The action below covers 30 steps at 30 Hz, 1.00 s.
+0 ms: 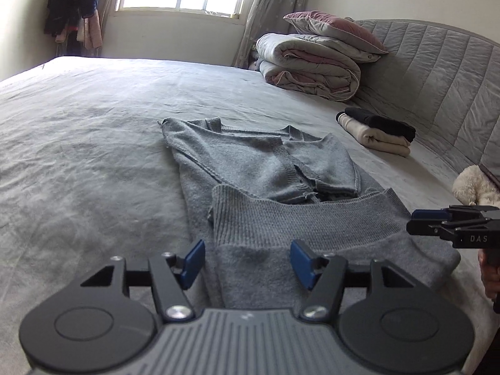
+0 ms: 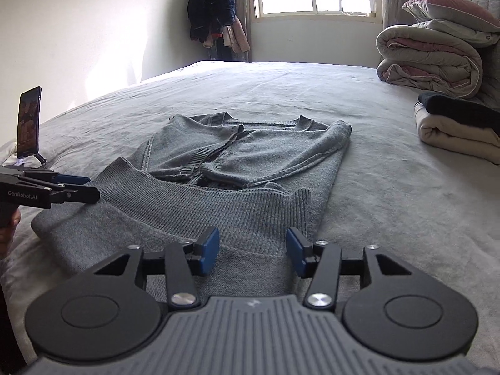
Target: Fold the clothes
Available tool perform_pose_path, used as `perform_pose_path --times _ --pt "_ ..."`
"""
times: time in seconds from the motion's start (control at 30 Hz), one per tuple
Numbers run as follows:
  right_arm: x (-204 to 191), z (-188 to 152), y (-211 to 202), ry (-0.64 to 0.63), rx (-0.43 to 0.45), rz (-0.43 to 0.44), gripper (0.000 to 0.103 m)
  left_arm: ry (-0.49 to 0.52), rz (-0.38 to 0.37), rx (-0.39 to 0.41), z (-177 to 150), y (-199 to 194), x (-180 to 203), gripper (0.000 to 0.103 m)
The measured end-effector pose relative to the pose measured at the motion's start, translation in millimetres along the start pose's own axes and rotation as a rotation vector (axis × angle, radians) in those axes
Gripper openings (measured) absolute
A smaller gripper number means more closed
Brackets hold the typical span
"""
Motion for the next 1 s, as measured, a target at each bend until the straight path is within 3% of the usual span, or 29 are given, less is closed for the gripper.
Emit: perform_pose_path --times 0.1,0.27,0.43,0.57,0.8,0.9,0.97,1.0 --pt "11.2 -0.1 -11.7 0.123 -0.020 0.072 0.064 -0.124 -0.065 -0.079 -0.7 -4.2 -18.1 0.062" --pt "30.4 -4.4 -26.0 0.325 -0.068 0.155 0.064 -0.302 -0.183 -0.189 -2.1 -7.6 -43.5 0.062" --pt "46.1 -17.0 -32.0 0.500 -0.175 0.222 0.064 -0.462 -0.333 -0.390 -9.4 3.2 -60.1 0.062" --pt "51.0 -22.7 -34.1 0.591 -0.236 0.290 0.064 -0.463 -0.402 -0.503 -14.7 5.1 -56.1 0.062" --pt "41.8 -25.7 -13.3 0.645 -0.254 0.386 0.063 -0.449 -0.451 -0.527 -21.4 10.0 -34.6 0.060" --pt "38.8 -24.6 -5.6 0.669 -0.231 0.409 0.054 -0.500 -0.488 -0.512 -25.9 15.4 -26.6 0.054" --pt "37.7 -25.9 0.8 0.694 -0.224 0.426 0.040 -0.527 -0.484 -0.511 -30.0 18.9 -23.7 0.034" --pt "37.5 -26.5 3.7 0.710 -0.222 0.437 0.030 -0.551 -0.484 -0.514 -31.9 20.2 -24.6 0.029"
Point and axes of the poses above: each gripper's, at about its wrist camera, not at the fingertips, and y roughly the way its jaws point, x to its right, z to its top, the point moved 5 cm from there along y, roughly the way its jaws point, and after that the axes turned 9 degrees about z, right-handed, at the moved point
